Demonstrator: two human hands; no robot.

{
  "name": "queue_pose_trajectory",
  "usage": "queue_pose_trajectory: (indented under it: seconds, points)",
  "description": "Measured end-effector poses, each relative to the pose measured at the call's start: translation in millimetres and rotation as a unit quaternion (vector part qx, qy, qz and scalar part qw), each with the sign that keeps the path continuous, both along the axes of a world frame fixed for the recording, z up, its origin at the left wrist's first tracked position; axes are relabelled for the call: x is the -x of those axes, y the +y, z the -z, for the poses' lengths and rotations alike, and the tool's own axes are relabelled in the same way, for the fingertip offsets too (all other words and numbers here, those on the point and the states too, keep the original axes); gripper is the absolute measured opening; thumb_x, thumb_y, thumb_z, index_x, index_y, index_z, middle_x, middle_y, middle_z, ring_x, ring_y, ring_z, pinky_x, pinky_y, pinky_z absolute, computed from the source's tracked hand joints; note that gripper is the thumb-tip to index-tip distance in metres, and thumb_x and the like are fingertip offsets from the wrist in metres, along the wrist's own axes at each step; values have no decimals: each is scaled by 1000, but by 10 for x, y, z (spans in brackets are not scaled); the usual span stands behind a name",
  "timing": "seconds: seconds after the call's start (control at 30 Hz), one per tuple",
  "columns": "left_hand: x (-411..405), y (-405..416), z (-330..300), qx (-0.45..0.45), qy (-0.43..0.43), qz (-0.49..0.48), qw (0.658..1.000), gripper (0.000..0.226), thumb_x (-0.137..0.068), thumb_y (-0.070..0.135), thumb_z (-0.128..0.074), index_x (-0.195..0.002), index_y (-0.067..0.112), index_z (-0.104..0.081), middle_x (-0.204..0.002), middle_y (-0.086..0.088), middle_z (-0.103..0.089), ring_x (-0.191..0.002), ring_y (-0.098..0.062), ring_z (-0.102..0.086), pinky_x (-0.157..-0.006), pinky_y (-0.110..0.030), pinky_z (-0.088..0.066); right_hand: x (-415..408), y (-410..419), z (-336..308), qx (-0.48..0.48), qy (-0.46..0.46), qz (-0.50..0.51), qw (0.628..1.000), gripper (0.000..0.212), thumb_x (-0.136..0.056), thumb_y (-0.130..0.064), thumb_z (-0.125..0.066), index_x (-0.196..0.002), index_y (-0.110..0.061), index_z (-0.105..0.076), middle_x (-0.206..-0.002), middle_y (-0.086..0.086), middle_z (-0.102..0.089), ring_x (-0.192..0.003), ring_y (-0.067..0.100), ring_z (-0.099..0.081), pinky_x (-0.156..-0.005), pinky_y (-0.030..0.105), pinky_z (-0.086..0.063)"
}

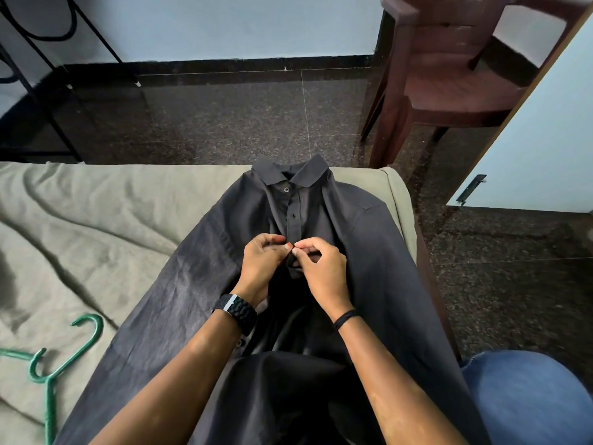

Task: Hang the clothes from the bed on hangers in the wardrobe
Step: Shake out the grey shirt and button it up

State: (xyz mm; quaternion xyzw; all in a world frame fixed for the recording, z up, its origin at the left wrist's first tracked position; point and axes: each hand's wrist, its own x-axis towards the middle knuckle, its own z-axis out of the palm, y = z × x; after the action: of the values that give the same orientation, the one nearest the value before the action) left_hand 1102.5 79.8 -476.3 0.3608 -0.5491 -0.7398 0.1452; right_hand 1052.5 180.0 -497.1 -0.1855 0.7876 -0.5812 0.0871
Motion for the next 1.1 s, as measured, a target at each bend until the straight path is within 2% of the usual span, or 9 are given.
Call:
queue_pose_trajectory:
  seconds: [0.07, 0.3, 0.4, 0.53, 0.73, 0.8, 0.9, 0.97, 1.1]
  points:
    - [0, -19, 9, -1, 14, 8, 1000, 13, -89, -4, -60, -94, 5, -53, -74, -12, -63, -69, -22, -60, -68, -31, -54, 12, -1, -16, 12, -24, 10, 1000, 7, -86, -13, -68, -83, -20, -70, -77, -6, -69, -73, 10, -69, -69, 27, -58]
    - [50, -152, 24, -14, 80, 43, 996, 20, -90, -7, -56, -81, 10, -51, -63, 0, -65, -61, -11, -62, -60, -20, -52, 80, -86, -208, 88, -171, 14, 981, 15, -89, -7, -61, -77, -14, -67, -72, 5, -68, -66, 19, -69, -58, 26, -54]
    - [284, -245, -113, 18, 103, 39, 994, 18, -88, -6, -59, -83, 10, -52, -67, -1, -69, -64, -12, -65, -60, -21, -54, 199, -155, -348, 29, -60, 37, 997, 2, -88, -14, -64, -89, -13, -66, -77, -2, -67, -77, 16, -66, -72, 27, -53]
    - [578, -400, -260, 110, 37, 87, 989, 15, -86, -3, -64, -87, 8, -54, -70, -4, -64, -59, -7, -61, -59, -22, -48, 223, -230, -561, -1, 106, 61, 992, 19, -83, -8, -68, -98, -13, -60, -93, -2, -61, -85, 10, -58, -78, 22, -47]
    - [509, -425, -108, 100, -29, 154, 983, 12, -87, 2, -66, -88, 9, -57, -73, -4, -64, -65, -11, -60, -59, -20, -51, -68, -169, -290, -35, -6, 13, 999, 16, -85, -1, -59, -92, -14, -65, -83, -6, -63, -76, 12, -64, -76, 29, -57]
    - [404, -422, -57, 145, -43, 148, 977, 11, -87, 0, -65, -86, 10, -60, -76, -5, -64, -71, -13, -58, -65, -23, -50, -139, -128, -171, -96, -1, -4, 995, 15, -85, -2, -61, -93, -14, -65, -83, -6, -62, -78, 12, -62, -78, 24, -53]
    - [185, -432, 15, 292, -92, 145, 941, 9, -83, 1, -69, -89, 9, -68, -83, -4, -69, -76, -9, -61, -77, -18, -48, -146, -62, -71, -140, 25, 9, 990, 11, -82, -3, -65, -91, -10, -64, -87, 3, -63, -82, 19, -60, -83, 32, -50]
    - [39, -410, 30, 357, -111, 165, 913, 11, -82, 3, -70, -86, 13, -70, -81, 2, -71, -71, 0, -60, -72, -8, -44, -138, -43, -67, -151, 27, 25, 988, 10, -81, -4, -68, -88, -8, -63, -87, 6, -63, -81, 22, -60, -83, 35, -49]
    - [-151, -243, 105, 382, -124, 200, 894, 11, -83, 4, -68, -83, 15, -69, -75, 5, -69, -64, 0, -59, -67, -13, -46, -170, -17, -35, -190, 52, 27, 980, 15, -80, -7, -71, -88, -8, -57, -92, 7, -58, -89, 24, -57, -80, 26, -41]
